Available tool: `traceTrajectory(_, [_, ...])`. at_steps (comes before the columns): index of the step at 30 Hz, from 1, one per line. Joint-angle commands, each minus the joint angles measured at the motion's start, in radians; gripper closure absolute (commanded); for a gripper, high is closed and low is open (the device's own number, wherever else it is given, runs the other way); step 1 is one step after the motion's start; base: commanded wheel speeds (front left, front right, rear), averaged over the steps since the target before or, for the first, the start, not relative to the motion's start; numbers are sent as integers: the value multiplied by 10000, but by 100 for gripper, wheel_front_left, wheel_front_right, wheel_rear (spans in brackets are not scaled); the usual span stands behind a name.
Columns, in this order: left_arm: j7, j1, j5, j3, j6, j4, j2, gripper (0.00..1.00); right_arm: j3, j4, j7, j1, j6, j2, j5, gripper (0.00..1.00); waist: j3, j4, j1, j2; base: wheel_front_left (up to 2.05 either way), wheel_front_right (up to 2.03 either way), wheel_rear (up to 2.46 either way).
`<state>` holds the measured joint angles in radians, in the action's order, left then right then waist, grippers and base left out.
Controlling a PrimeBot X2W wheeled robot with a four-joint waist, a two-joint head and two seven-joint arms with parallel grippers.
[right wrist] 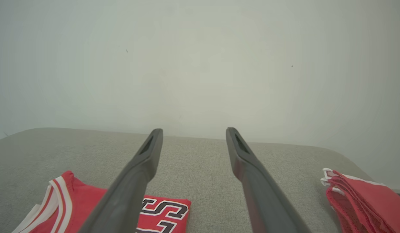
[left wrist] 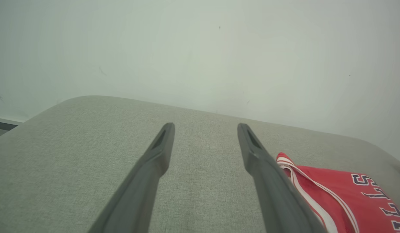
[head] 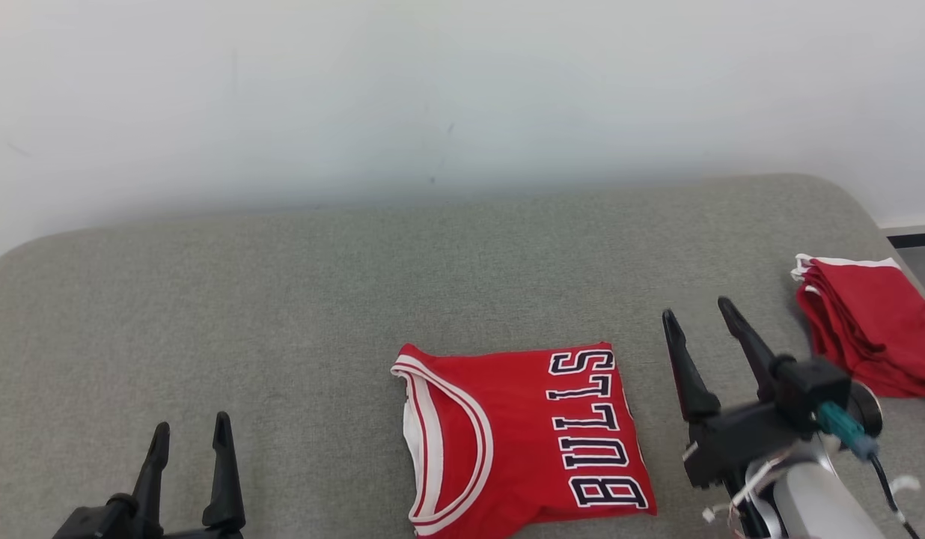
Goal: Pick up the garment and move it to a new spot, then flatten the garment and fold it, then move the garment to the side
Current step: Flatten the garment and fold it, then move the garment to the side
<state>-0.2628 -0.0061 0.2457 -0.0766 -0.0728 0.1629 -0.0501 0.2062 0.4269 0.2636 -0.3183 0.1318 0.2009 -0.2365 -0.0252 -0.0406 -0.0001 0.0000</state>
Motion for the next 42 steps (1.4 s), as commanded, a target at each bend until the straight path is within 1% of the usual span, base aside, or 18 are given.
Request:
traceTrajectory(1, [-17,172,12,4,55,-48,-6,0,-98,-295,4,328,-30,37,100,0,-170,-155,1,0,0,0,0])
traceTrajectory(4, [-17,203,-31,43,113,-85,-8,0,-325,-814,3,1057,-30,61,221,0,-236,-179,1,0,0,0,0])
traceTrajectory(7, [-17,298,-156,17,218,-86,-8,0,-580,-1027,4,1570,-30,-16,329,0,-283,-204,1,0,0,0,0])
traceTrajectory(14, [-17,438,-296,61,288,46,-6,0,-662,-1090,4,2139,-30,-113,401,0,-332,-259,1,0,0,0,0])
traceTrajectory(18, [-17,561,-345,93,272,146,-8,0,-567,-1033,4,2277,-30,-169,386,0,-372,-239,1,0,0,0,0])
traceTrajectory(24, [-17,650,-361,164,373,189,-8,0,-537,-916,3,2371,-30,-163,207,0,-449,-159,1,0,0,0,0])
traceTrajectory(34, [-17,506,-394,33,244,300,-6,0,-667,-923,5,2291,-30,-325,250,0,-405,-80,1,0,0,0,0])
traceTrajectory(42, [-17,485,-349,78,357,289,-6,0,-768,-1009,3,2290,-30,-441,274,0,-310,-60,1,0,0,0,0])
